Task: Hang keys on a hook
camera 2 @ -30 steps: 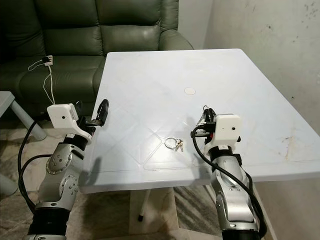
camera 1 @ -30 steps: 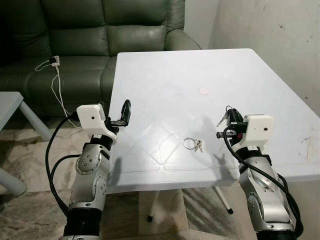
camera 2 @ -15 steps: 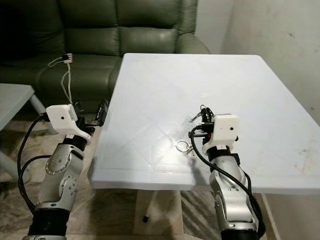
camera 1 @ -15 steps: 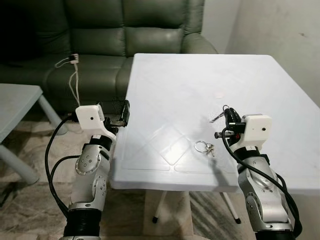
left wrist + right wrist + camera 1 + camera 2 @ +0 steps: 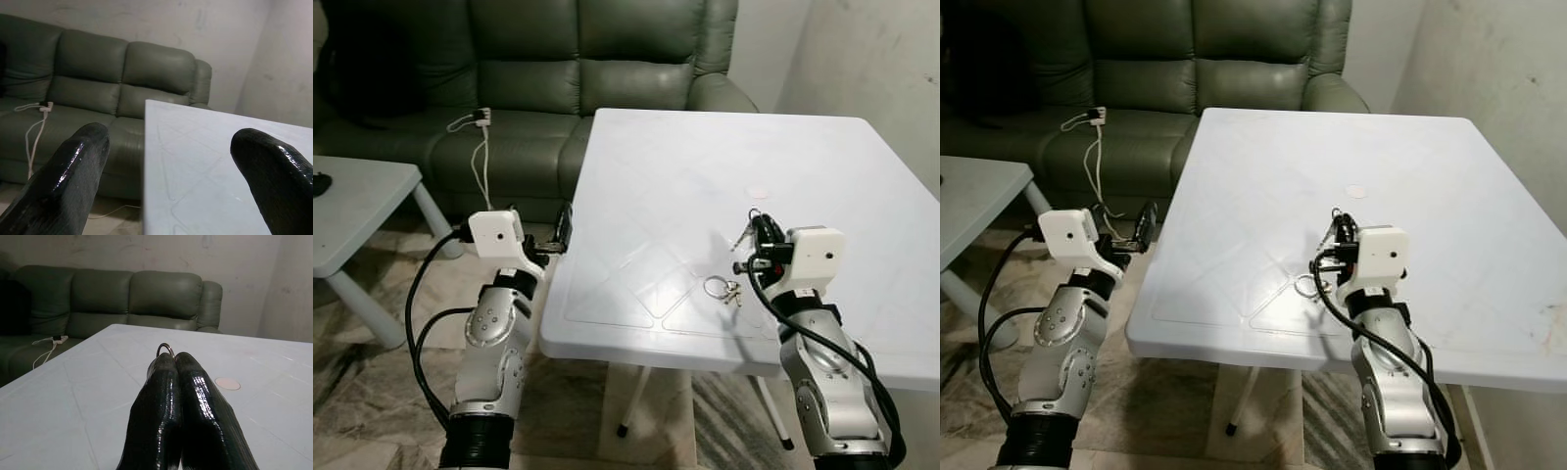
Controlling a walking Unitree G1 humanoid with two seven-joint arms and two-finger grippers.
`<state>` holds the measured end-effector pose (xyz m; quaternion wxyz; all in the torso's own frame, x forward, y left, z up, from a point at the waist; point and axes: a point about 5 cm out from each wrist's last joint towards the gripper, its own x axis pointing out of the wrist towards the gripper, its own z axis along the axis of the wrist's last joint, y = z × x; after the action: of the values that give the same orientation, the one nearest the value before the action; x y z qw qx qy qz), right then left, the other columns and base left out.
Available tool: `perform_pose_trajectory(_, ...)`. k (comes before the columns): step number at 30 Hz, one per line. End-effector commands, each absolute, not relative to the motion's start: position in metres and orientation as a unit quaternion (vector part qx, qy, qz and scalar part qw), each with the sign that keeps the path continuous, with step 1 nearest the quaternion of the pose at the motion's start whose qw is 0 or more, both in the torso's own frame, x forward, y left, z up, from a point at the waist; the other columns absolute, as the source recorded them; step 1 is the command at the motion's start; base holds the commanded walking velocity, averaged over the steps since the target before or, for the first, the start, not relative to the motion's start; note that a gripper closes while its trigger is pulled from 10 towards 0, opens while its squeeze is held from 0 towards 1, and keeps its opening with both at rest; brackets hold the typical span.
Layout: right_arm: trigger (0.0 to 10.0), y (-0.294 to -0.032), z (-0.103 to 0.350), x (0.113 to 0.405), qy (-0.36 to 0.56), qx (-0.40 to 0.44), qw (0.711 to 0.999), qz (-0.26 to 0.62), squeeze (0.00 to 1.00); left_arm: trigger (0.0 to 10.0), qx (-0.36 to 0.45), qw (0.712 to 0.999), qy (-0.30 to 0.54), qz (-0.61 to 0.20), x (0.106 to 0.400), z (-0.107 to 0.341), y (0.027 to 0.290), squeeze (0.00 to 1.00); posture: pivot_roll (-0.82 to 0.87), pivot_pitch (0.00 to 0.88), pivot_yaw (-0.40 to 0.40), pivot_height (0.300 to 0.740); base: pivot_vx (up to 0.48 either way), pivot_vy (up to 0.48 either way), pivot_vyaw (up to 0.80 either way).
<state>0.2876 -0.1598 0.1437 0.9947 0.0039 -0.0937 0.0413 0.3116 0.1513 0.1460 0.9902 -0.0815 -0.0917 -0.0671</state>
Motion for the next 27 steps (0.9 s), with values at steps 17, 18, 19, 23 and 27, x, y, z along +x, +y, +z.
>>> perform_pose_trajectory(17,10.0,-0.1609,0.1451,0.2894,-0.084,0.0,0.996,0.038,0.0,10.0,-0.081,0.99,-0.094,-0.065,0.3106,0.1495,0.15,0.0,-0.02,0.0,-0.035,0.74,0.0,0.0,-0.21)
perform_pose_trajectory(18,10.0,-0.1608,0.1454,0.2894,-0.084,0.0,0.996,0.038,0.0,10.0,-0.081,0.99,-0.094,-0.065,0.3106,0.1498,0.15,0.0,-0.02,0.0,-0.035,0.74,0.0,0.0,-0.74)
perform_pose_trajectory(19,10.0,-0.1608,0.1454,0.2894,-0.084,0.0,0.996,0.038,0.0,10.0,-0.081,0.99,-0.094,-0.065,0.3106,0.1498,0.15,0.0,-0.02,0.0,-0.035,0.74,0.0,0.0,-0.74)
perform_pose_trajectory(23,10.0,-0.1607,0.1455,0.2896,-0.081,0.001,0.996,0.037,0.0,10.0,-0.08,0.99,-0.095,-0.065,0.3105,0.1504,0.1495,0.0,-0.02,0.0,-0.036,0.74,0.0,0.0,-0.74)
perform_pose_trajectory(27,10.0,-0.1605,0.1457,0.2901,-0.079,0.003,0.996,0.037,0.0,10.0,-0.081,0.99,-0.096,-0.065,0.3107,0.151,0.1495,0.0,-0.02,0.001,-0.036,0.74,0.0,0.0,-0.74)
